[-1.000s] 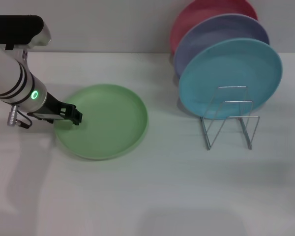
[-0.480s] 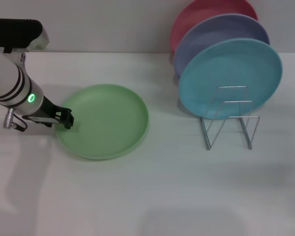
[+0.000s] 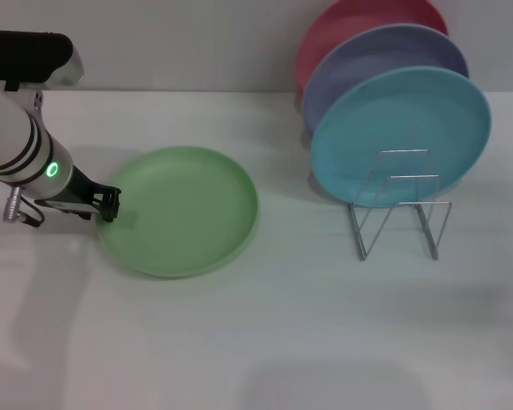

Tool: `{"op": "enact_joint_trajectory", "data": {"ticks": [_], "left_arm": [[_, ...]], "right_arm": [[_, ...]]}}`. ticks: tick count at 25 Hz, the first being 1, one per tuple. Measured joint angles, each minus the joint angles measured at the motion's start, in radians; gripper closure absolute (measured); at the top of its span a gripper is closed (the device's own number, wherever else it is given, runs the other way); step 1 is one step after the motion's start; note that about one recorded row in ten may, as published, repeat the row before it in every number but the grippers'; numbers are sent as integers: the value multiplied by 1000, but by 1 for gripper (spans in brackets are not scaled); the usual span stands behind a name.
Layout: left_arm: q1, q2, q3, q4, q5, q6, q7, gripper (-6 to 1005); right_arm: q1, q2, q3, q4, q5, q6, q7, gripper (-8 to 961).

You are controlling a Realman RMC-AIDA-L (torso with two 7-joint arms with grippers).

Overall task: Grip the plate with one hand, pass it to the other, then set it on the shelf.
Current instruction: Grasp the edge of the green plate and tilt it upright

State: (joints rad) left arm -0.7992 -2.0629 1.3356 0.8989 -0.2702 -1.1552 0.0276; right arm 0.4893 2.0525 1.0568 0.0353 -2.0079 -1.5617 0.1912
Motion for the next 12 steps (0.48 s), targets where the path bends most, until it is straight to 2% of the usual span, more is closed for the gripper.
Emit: {"op": "enact_joint_trajectory", "data": {"ticks": [4, 9, 12], "left_arm": [[0, 0, -3, 0, 0, 0, 0, 597], [0, 0, -5, -1, 0, 3, 0, 713], [0, 0, -5, -1, 0, 4, 0, 713]], "right_arm": [[0, 0, 0, 0, 0, 0, 0, 436], [1, 0, 0, 0, 0, 0, 0, 436], [2, 0, 0, 0, 0, 0, -1, 436]]}}
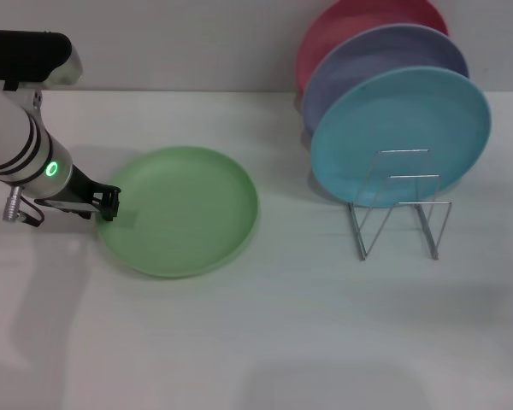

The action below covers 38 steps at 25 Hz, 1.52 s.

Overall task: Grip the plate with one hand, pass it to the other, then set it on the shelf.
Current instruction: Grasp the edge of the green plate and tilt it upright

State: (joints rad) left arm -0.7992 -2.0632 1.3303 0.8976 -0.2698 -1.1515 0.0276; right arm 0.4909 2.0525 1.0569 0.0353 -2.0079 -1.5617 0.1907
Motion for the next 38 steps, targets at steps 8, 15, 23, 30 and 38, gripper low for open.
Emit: {"op": "enact_joint_trajectory", "data": {"ticks": [8, 15, 23, 30, 38], "left_arm": [[0, 1, -2, -13, 0, 0, 2, 717], [-1, 2, -2, -17, 0, 1, 3, 725], [-7, 1, 2, -26, 0, 1, 3, 734], [-8, 1, -2, -26, -6, -1, 12, 796], [-3, 2, -4, -18, -3, -6, 25, 892]], "right_arm": [[0, 0, 0, 0, 0, 0, 0, 437], [-1, 0, 0, 0, 0, 0, -1, 437], [-2, 0, 0, -2, 0, 0, -1, 437], [-4, 0, 0, -2, 0, 0, 0, 436], [-8, 0, 0, -2, 0, -2, 0, 437]]}}
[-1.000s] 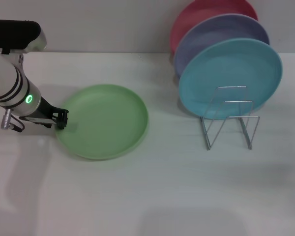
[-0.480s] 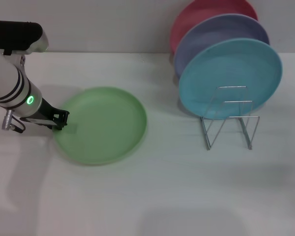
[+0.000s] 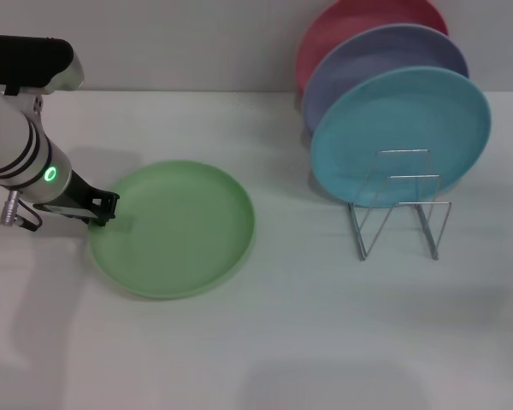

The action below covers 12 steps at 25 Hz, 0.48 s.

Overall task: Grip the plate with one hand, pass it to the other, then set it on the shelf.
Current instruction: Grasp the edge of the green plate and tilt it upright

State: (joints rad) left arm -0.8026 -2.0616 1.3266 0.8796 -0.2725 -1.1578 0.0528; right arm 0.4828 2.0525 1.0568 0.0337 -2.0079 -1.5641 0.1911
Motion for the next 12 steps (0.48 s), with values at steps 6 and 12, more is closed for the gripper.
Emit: {"op": "enact_joint_trajectory", "data": {"ticks": [6, 12], "left_arm": [[7, 0, -41, 15, -12, 0, 53, 918], [43, 0, -103, 49, -91, 39, 119, 942]], "right_arm": [[-1, 0, 0, 0, 1, -3, 1, 436], [-2, 0, 1, 0, 3, -4, 2, 436]]}}
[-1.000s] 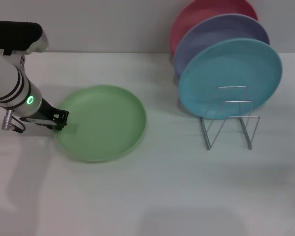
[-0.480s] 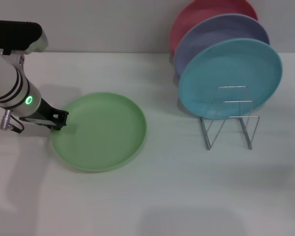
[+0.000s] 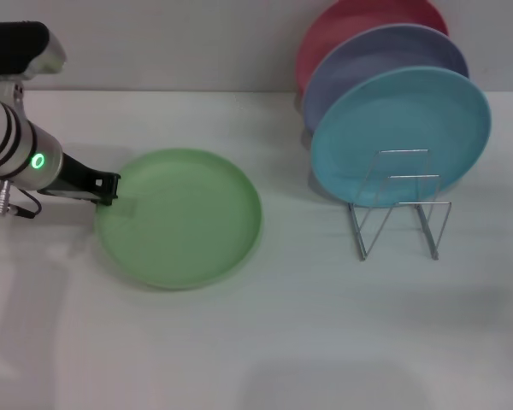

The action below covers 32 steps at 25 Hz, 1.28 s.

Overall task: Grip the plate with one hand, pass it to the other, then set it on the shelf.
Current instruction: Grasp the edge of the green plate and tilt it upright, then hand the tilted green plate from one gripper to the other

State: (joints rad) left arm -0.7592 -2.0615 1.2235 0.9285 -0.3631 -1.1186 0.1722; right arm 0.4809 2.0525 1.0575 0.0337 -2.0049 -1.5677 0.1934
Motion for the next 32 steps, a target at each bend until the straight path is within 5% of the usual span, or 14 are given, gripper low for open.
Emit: {"op": "enact_joint_trajectory", "data": {"ticks": [11, 20, 26, 32], "left_arm": [[69, -4, 13, 54, -67, 167, 8, 965], [198, -6, 88, 142, -220, 392, 79, 964], [335, -6, 269, 191, -256, 725, 82, 964], [477, -4, 493, 177, -257, 1225, 74, 964]], "right_arm": [[7, -4, -1, 0, -1, 4, -4, 436], [9, -7, -1, 0, -4, 9, -5, 436], [12, -6, -13, 0, -7, 10, -14, 436], [16, 6, -33, 0, -9, 11, -62, 437]]}}
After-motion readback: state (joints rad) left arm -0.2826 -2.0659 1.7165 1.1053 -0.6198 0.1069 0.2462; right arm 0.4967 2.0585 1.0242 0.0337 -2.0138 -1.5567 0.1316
